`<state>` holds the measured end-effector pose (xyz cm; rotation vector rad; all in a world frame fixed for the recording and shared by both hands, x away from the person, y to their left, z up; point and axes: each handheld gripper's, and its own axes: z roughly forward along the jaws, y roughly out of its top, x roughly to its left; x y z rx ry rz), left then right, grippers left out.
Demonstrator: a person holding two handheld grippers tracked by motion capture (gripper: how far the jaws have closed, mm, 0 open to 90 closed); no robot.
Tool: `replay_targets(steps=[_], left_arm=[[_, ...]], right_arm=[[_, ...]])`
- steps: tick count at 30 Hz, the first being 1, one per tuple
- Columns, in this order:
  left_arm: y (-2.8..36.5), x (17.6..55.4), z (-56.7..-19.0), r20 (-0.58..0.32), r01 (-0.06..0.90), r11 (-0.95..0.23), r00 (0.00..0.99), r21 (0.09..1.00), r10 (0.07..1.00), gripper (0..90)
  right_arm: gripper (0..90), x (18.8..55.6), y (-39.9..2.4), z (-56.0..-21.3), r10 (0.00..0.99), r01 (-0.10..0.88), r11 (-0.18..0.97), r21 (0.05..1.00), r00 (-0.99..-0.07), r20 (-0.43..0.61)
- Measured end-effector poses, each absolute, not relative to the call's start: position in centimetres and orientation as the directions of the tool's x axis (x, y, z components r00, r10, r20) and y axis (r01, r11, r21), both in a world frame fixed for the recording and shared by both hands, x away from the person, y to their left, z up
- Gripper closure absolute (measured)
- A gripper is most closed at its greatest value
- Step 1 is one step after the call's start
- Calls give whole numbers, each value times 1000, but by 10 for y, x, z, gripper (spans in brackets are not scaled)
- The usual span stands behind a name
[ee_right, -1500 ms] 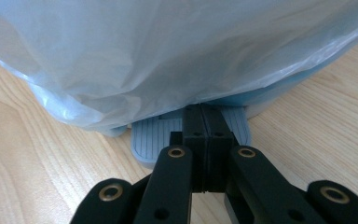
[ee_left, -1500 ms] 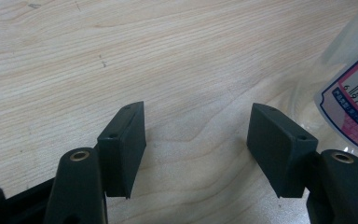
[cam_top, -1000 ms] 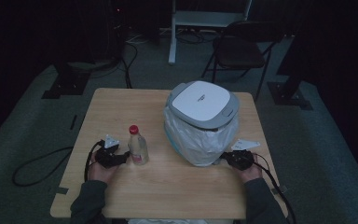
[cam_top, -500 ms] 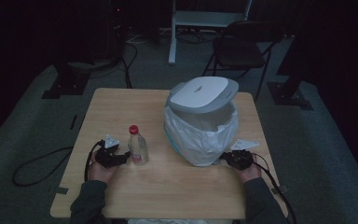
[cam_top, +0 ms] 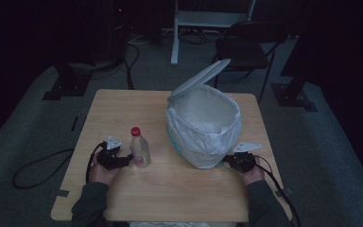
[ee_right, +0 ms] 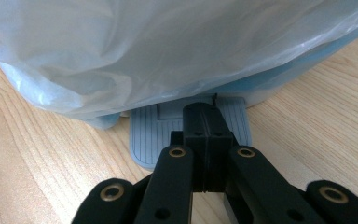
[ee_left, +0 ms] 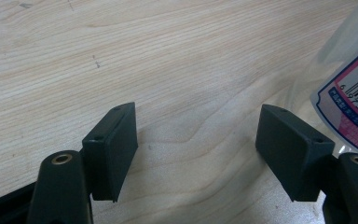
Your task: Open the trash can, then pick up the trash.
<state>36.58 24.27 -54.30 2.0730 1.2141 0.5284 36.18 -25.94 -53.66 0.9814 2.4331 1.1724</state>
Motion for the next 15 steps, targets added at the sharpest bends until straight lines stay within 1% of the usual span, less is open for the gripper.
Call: replay_targets(steps=[5, 6, 7, 9, 12, 15], left_arm=[[243, 364, -542, 8, 608, -337, 477, 719, 879, 303], [244, 364, -542, 5, 609, -336, 478, 719, 878, 343], [244, 364, -541, -1, 611, -334, 481, 717, 877, 357], [246, 363, -539, -28, 620, -322, 486, 715, 874, 422], [250, 361, -535, -55, 620, -303, 490, 724, 870, 469], [256, 356, -527, -100, 607, -258, 491, 752, 866, 508]], right_arm=[[900, 362, -259, -536, 674, 459, 448, 768, -738, 47], [900, 362, -260, -536, 673, 460, 447, 767, -738, 50], [900, 362, -260, -536, 673, 460, 446, 768, -738, 51], [900, 363, -260, -537, 672, 462, 444, 768, -738, 55], [900, 363, -261, -537, 671, 462, 442, 769, -739, 58], [900, 363, -261, -537, 670, 462, 442, 769, -740, 59]])
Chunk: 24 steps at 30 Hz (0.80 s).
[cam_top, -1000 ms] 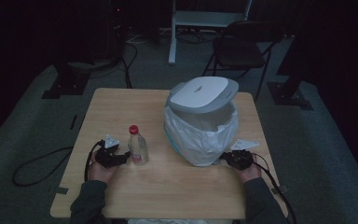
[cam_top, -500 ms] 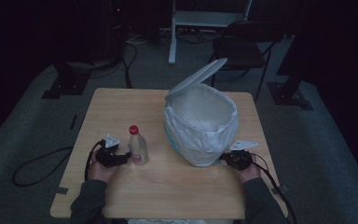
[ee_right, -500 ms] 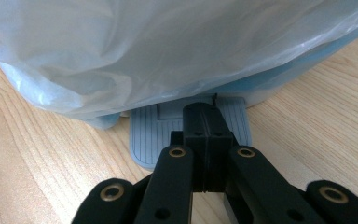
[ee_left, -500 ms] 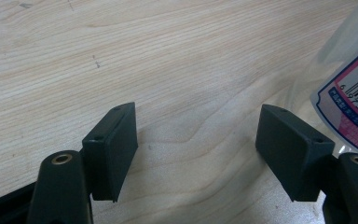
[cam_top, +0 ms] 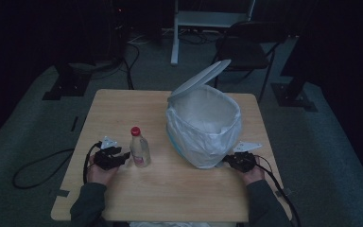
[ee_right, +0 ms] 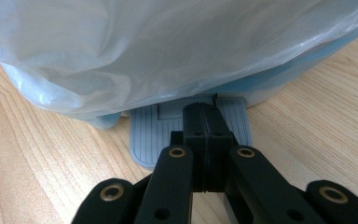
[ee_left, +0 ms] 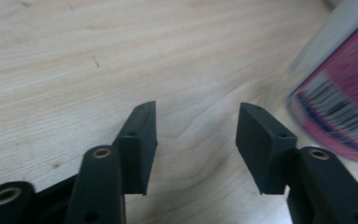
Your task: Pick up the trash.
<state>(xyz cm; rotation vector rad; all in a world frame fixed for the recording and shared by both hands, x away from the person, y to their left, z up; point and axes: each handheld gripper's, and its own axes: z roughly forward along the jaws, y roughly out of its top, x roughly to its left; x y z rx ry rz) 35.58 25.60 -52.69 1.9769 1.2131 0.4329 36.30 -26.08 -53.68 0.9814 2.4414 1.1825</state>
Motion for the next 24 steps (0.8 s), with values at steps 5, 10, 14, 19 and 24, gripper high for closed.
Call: replay_targets(steps=[5, 10, 14, 19, 24], left_arm=[[269, 348, -513, -188, 592, -186, 512, 784, 838, 524], [276, 342, -496, -230, 571, -130, 516, 811, 825, 539], [275, 336, -485, -229, 554, -137, 538, 821, 811, 544], [273, 328, -465, -212, 508, -151, 586, 848, 782, 533], [267, 325, -443, -203, 455, -149, 636, 878, 745, 516]], right_arm=[[900, 363, -261, -537, 672, 463, 440, 769, -738, 60], [900, 363, -261, -537, 673, 467, 437, 769, -737, 65], [900, 363, -261, -537, 673, 469, 433, 770, -736, 70], [900, 363, -262, -537, 673, 470, 432, 769, -736, 71], [900, 363, -262, -537, 672, 470, 431, 770, -737, 74]])
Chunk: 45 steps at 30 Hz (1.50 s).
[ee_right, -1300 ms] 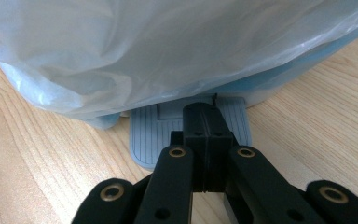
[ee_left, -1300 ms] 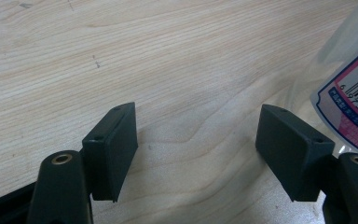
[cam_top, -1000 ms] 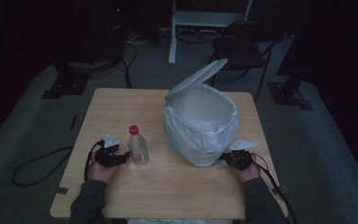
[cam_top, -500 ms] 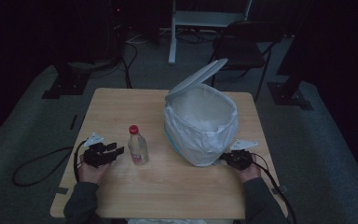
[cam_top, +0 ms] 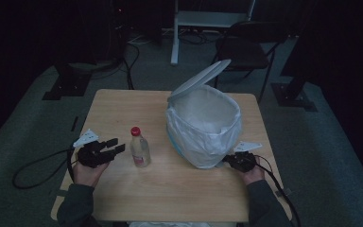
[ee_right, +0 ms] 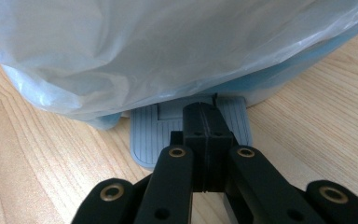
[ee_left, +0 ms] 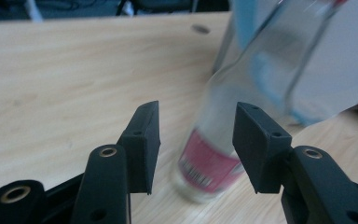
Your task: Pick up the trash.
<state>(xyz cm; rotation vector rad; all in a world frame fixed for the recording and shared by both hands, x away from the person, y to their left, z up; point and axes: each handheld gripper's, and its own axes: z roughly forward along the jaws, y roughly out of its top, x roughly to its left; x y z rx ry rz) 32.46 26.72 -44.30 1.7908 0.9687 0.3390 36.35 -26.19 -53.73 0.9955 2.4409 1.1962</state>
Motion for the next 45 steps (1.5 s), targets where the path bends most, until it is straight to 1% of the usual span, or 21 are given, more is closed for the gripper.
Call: replay_targets(steps=[5, 8, 11, 14, 18, 21, 26, 35, 43, 45], left_arm=[[255, 325, -431, -182, 413, -170, 685, 895, 705, 488], [245, 327, -427, -165, 396, -189, 704, 899, 691, 448], [237, 331, -425, -155, 383, -200, 719, 902, 678, 447], [232, 335, -423, -141, 367, -207, 726, 907, 673, 469], [227, 340, -423, -143, 357, -200, 735, 912, 663, 507], [224, 343, -423, -147, 352, -190, 739, 917, 658, 514], [222, 344, -422, -122, 333, -200, 737, 921, 665, 575], [219, 341, -419, -74, 305, -217, 717, 927, 694, 599], [222, 344, -411, -103, 312, -188, 722, 931, 684, 630], [220, 346, -409, -99, 315, -200, 726, 928, 680, 630]], right_arm=[[900, 364, -262, -537, 671, 469, 431, 770, -738, 74], [900, 364, -262, -537, 670, 470, 431, 770, -738, 75], [900, 364, -262, -537, 671, 470, 432, 770, -738, 74], [900, 364, -262, -537, 670, 470, 432, 770, -738, 75], [900, 364, -262, -537, 670, 470, 432, 770, -738, 74], [900, 364, -263, -537, 669, 470, 433, 769, -739, 75], [900, 364, -263, -537, 670, 471, 432, 769, -739, 76], [900, 364, -263, -537, 669, 472, 431, 769, -739, 79], [900, 364, -263, -537, 669, 473, 430, 769, -739, 81], [900, 364, -263, -537, 669, 473, 430, 769, -739, 81]])
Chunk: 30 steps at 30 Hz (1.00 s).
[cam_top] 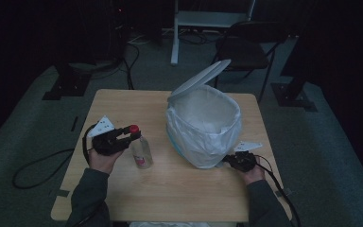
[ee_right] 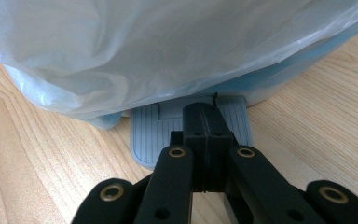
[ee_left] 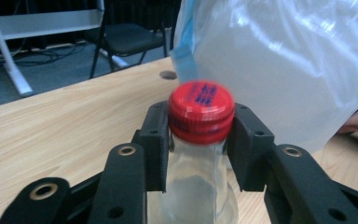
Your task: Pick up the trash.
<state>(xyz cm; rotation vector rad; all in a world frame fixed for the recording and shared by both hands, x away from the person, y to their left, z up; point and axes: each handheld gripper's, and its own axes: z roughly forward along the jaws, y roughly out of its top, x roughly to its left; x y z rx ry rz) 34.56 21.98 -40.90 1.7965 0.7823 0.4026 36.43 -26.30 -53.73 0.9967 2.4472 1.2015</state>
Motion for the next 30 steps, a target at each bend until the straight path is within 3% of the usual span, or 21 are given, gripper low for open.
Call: replay_targets(steps=[30], left_arm=[[200, 357, -367, -99, 264, -199, 801, 944, 590, 633]], right_arm=[[900, 365, -264, -538, 666, 478, 421, 771, -740, 95]])
